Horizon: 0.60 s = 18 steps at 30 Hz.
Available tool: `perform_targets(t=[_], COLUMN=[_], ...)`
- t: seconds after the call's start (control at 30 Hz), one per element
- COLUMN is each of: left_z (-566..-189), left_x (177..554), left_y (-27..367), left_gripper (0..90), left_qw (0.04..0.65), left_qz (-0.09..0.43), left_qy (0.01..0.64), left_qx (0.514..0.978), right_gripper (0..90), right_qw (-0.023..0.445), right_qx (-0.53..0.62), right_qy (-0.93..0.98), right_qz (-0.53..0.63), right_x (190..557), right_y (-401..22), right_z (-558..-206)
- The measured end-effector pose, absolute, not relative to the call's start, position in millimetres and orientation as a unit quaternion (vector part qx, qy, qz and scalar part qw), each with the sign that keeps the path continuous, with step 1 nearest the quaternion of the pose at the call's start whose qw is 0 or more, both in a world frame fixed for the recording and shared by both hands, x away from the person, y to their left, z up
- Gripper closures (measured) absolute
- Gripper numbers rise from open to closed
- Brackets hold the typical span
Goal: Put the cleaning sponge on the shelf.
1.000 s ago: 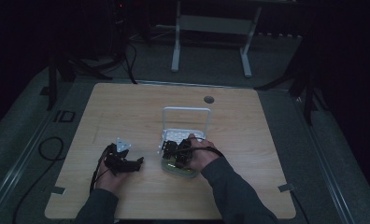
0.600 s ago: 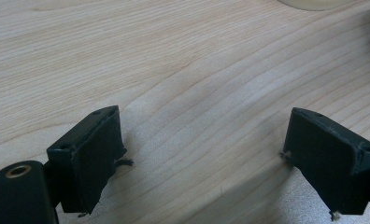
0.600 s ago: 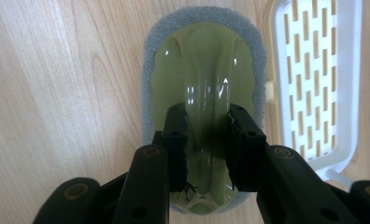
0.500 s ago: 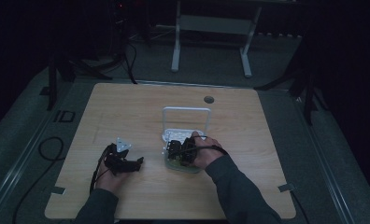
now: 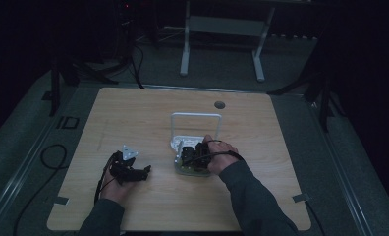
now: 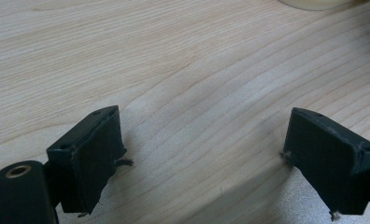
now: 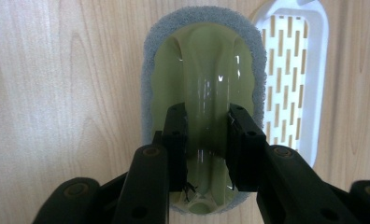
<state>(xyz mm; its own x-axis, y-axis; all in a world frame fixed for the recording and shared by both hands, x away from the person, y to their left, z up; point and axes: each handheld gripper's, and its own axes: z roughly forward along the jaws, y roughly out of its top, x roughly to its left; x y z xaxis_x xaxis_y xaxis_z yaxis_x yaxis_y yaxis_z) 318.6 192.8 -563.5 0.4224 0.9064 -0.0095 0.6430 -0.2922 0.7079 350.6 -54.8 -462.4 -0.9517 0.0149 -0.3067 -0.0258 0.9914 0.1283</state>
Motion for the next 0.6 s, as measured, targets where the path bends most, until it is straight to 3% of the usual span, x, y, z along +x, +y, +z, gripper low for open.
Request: perform_targets(t=[0.6], left_z=[-564], left_x=[319], left_y=[193], left_gripper=[11.8], left_qw=[0.326], left_qz=[0.202], left_qy=[0.498], left_qx=[0.778], right_gripper=[71.6], right_qw=[0.165], right_qx=[0.009], right_qy=[0.983], right_qz=[0.085], right_x=[364], right_y=[-66], right_z=[-461])
